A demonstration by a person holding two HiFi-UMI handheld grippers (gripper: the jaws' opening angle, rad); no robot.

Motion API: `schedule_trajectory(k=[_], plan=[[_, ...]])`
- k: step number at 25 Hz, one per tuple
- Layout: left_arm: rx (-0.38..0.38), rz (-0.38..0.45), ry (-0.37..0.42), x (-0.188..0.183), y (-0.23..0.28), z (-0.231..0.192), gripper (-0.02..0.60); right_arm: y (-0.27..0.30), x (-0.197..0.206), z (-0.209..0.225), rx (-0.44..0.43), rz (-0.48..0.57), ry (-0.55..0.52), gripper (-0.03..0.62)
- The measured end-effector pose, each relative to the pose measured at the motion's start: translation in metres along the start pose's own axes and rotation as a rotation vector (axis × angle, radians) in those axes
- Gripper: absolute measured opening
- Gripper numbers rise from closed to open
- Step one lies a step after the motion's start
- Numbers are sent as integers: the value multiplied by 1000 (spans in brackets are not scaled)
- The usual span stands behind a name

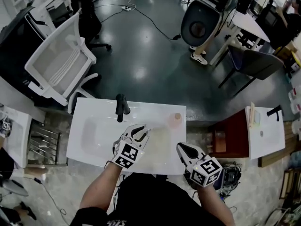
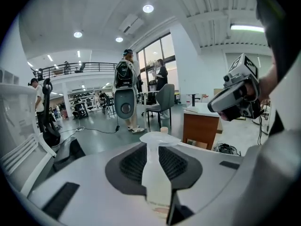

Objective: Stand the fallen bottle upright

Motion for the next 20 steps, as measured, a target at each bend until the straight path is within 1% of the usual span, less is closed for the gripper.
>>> schedule_trajectory(k=[5, 8, 10, 16, 20], plan=[[-50, 41, -43, 5, -15, -12, 94, 18, -2, -13, -34, -20, -15, 14], [-92, 50, -54, 11, -19, -16, 98, 22, -2, -17, -42, -31, -20, 14], [-116, 52, -62, 18, -21, -20, 114, 24, 0, -20, -45, -38, -21, 14], [-136, 45, -86, 16, -21, -32, 118, 25, 8, -22, -50, -63, -17, 14], [-130, 51, -166, 20, -18, -40, 121, 28, 11, -24, -55, -73, -19, 14]])
Point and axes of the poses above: the fingertips, and each gripper's own axes: y forward along the fingers, z to its right, x out of its underside, the point moved 8 cm from there along -y, backward along the fingers, and after that the axes turned 5 degrees about z, right-handed, at the moved point
